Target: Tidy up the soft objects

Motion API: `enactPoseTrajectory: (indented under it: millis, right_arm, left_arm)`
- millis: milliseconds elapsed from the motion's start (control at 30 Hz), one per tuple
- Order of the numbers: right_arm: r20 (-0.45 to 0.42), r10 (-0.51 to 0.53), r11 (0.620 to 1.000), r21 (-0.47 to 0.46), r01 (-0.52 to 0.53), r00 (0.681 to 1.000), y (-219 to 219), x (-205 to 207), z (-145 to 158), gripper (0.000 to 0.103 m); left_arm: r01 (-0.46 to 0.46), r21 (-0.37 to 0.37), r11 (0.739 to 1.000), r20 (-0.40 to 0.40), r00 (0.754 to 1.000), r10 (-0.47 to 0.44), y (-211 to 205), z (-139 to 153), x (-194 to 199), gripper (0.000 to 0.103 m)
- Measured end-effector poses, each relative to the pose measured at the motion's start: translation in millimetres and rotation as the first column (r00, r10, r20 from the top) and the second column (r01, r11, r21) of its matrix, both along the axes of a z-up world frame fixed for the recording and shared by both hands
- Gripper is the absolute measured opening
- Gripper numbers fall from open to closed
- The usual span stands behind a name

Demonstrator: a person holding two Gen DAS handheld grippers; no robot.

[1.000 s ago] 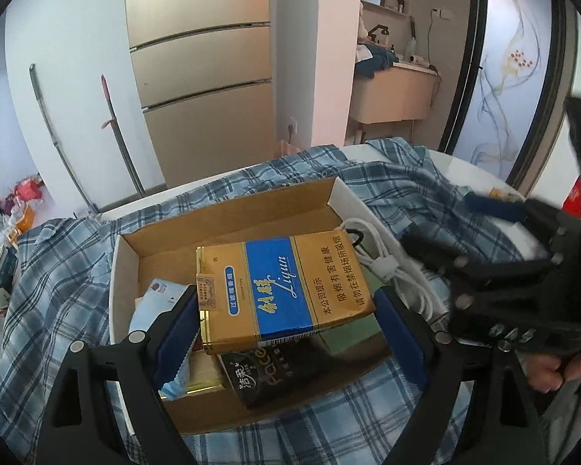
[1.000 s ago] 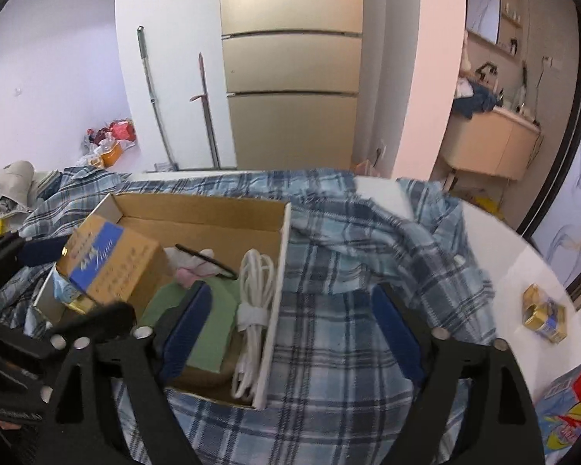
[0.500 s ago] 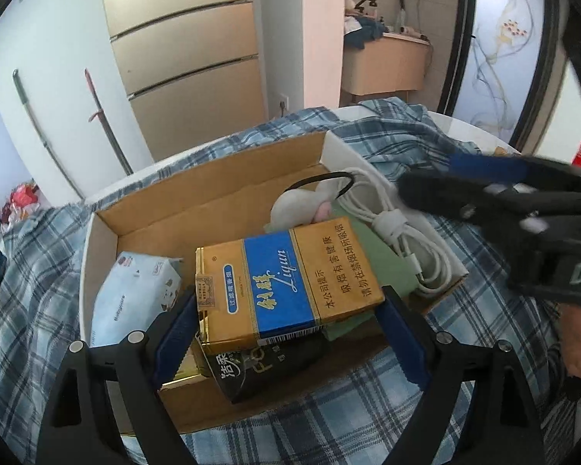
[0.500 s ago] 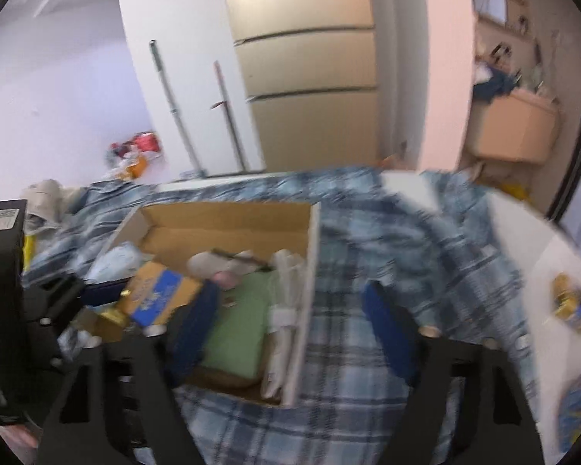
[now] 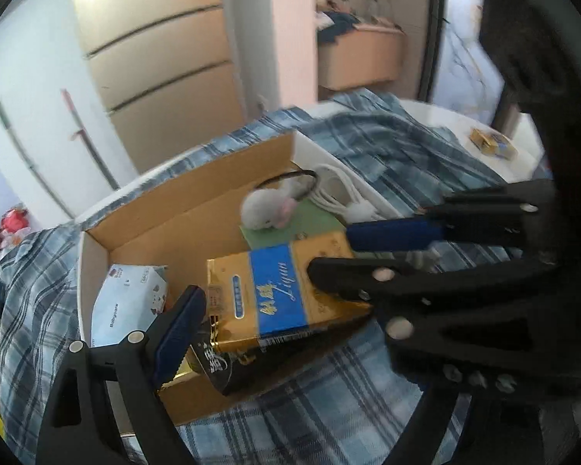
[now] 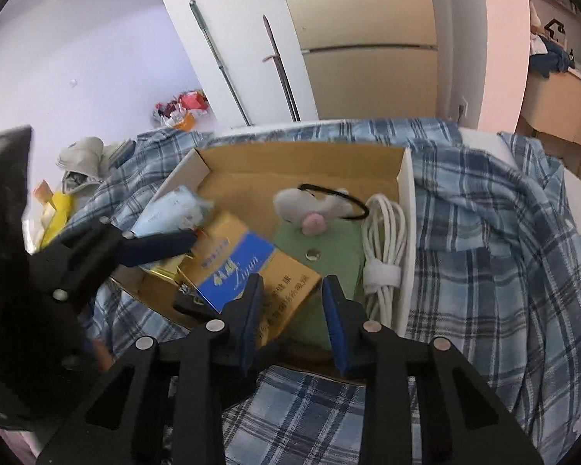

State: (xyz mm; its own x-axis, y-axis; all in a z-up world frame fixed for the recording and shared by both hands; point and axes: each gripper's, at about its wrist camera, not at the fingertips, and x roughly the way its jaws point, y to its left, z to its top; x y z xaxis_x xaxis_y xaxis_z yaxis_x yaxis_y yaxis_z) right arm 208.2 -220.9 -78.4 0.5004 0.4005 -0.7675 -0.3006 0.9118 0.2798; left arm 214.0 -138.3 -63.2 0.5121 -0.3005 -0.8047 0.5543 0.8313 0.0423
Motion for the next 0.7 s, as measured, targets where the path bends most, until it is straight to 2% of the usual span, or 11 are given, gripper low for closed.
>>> enactPoseTrajectory:
  millis: [167,267,400,500,567,633,667,700]
  right_arm:
    - [-0.021,-0.005,0.999,0.036,0.006,1.0,-7.4,1.9,-0.3,0.031]
    - [-0.004,-0.029,0.998,0.057,0.029,1.0,-13.8,1.0,4.3,0.031]
    - [0.101,-0.072,0.996,0.052,0.067,0.992,-20.2,-8.5,22.8,0.031]
    - [0.217,-0.117,0.993,0.013,0.117,0.969,-24.6,-19.7,41.9,0.031]
    - [0.273,-0.144,0.989,0.007,0.148,0.951,-29.4,-25.3,52.4,0.032]
    - [0.339,-0.185,0.981,0.003,0.195,0.922,-34.4,-32.6,64.5,0.051]
    - [0.378,-0.202,0.976,0.004,0.217,0.903,-36.0,-37.1,71.3,0.068]
    - [0.414,-0.211,0.973,-0.003,0.233,0.885,-37.4,-41.0,78.1,0.071]
  left_arm:
    - [0.07,-0.018,0.997,-0.034,0.997,-0.071,16.9,19.8,-7.2,0.091]
    - [0.05,-0.008,0.999,0.007,0.999,-0.05,23.4,26.3,-9.9,0.091]
    - [0.005,-0.067,0.998,0.031,1.0,-0.003,32.6,36.7,-7.8,0.091]
    - [-0.034,-0.094,0.995,0.12,0.992,0.045,39.8,50.3,-14.0,0.091]
    - [-0.031,-0.138,0.99,0.184,0.981,0.057,45.6,63.9,-21.0,0.091]
    - [-0.024,-0.184,0.983,0.25,0.966,0.07,49.5,78.6,-30.3,0.091]
    - [-0.027,-0.197,0.98,0.283,0.956,0.083,51.0,84.1,-34.3,0.09]
    - [-0.035,-0.21,0.977,0.333,0.937,0.105,52.5,91.9,-40.8,0.09]
